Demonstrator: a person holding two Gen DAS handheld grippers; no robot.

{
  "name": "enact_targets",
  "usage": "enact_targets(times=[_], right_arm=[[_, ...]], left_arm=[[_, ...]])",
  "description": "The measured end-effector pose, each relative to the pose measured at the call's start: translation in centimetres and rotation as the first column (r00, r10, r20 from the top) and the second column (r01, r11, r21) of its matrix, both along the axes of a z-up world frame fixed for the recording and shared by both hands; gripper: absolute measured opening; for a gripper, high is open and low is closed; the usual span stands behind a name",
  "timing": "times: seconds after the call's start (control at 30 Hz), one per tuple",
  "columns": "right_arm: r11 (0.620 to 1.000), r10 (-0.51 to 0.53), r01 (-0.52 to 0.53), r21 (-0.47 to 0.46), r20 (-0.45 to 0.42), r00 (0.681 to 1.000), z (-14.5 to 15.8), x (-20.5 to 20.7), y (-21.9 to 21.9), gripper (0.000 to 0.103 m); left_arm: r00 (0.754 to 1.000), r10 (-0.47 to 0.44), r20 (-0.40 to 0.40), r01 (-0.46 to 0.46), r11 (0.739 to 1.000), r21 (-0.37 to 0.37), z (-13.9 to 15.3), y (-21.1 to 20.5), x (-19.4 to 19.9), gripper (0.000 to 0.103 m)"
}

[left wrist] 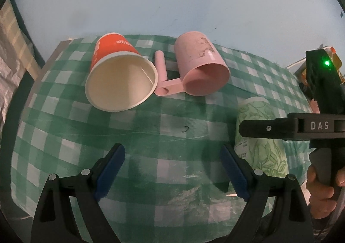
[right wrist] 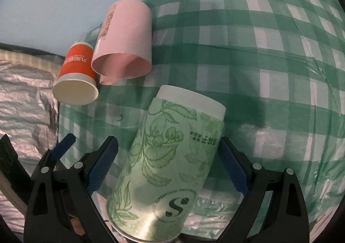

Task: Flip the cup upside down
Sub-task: 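Turn the green cup rim-down with the right gripper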

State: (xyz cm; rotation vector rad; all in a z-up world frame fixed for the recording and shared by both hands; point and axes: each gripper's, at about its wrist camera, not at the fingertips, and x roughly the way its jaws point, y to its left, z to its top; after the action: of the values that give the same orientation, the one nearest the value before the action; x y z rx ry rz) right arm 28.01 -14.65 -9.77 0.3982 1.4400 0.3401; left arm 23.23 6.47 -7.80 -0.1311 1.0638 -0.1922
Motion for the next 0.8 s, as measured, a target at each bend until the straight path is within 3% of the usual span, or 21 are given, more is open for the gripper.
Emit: enact_targets(times=[0.13,0.43,0.7,0.8], right_arm=[[1.000,0.004,-0.004,-0.019,0.001,1.000,-0.3,0.0,-0.1,0.084],[0.999,0.023,-0.024,0.035,0.037,0.999,-0.3,-0.3,-0.9,0.072],[0.998,0.058,-0.063,0.030,0.148,0.987,1.5,-1.7,-1.2,0.071],[0.997,0.074,-0.080,0.012,0.256,0.964,3.6,-3.1,-1.3,0.071]], left_arm=[[1.000,0.005,-0.005,-0.005,1.000,-0.027,-0.4,0.2,0.1,0.091],[1.000,0.018,0.006,-0.017,0.999,-0.045,-0.4,0.4,-0.1,0.091],[1.000,0.022,0.021,-0.021,0.998,-0.067,0.3,0.4,-0.8,0.091],[0.998,0.029,0.047,-0.026,0.997,-0.074,0.9,0.5,-1.5,0.091]])
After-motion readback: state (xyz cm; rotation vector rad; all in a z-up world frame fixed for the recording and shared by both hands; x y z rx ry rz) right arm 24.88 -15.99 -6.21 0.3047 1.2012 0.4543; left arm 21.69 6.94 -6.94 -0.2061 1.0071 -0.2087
